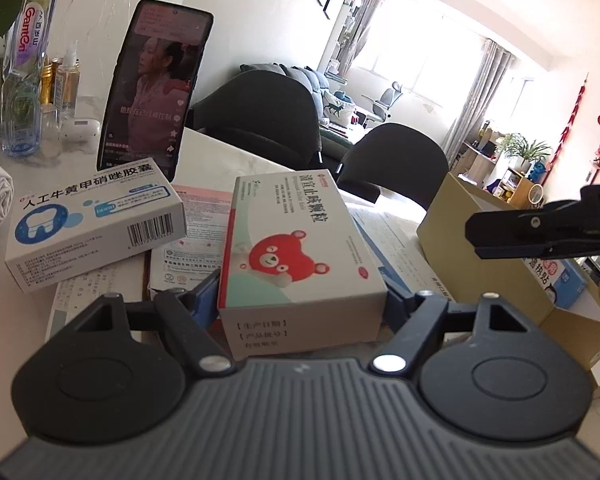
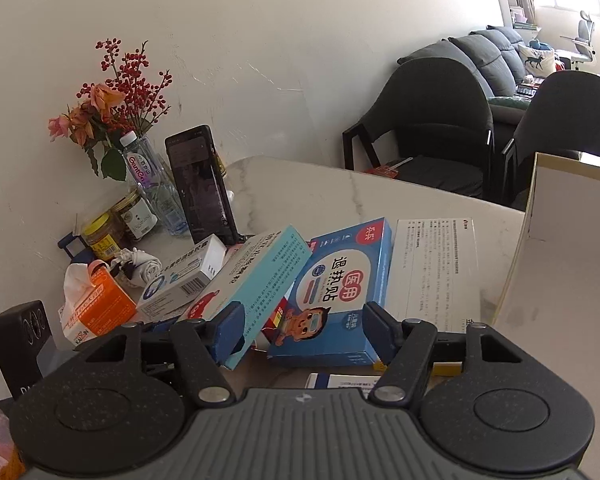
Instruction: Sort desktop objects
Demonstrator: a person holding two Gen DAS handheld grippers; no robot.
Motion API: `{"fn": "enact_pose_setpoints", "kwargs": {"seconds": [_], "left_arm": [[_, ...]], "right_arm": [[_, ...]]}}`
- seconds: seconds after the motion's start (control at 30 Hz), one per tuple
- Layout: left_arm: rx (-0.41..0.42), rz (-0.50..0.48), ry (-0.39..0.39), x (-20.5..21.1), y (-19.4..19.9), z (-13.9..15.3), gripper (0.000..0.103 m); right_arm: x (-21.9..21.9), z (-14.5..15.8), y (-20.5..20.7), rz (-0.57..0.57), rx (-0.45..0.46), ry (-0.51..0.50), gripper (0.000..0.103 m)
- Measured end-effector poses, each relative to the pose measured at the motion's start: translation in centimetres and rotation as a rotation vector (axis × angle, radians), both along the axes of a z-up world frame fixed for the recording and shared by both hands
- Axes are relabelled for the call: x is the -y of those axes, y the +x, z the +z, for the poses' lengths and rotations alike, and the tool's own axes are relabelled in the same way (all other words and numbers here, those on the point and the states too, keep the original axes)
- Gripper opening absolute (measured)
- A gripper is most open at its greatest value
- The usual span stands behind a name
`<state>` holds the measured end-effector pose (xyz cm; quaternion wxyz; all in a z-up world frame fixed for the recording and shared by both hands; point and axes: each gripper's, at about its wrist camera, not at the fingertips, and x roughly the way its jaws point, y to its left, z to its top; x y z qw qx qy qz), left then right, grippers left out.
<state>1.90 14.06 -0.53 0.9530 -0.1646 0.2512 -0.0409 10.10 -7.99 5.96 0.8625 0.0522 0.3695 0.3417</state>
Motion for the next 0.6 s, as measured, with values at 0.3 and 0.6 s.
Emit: {"fn": "enact_pose_setpoints", "kwargs": {"seconds": [0.3, 0.6], "left_arm": [[0.011, 0.0, -0.042, -0.8, -0.5, -0.5, 0.077], [0.024, -0.01, -0.134, -1.7, -1.3, -1.0, 0.077]], "right_arm": [[-1.6, -1.6, 1.4, 0.005, -0.159, 0.091, 0.067], [-3.5, -2.9, 2.3, 0.026, -0.261, 0.124, 0.067]]}}
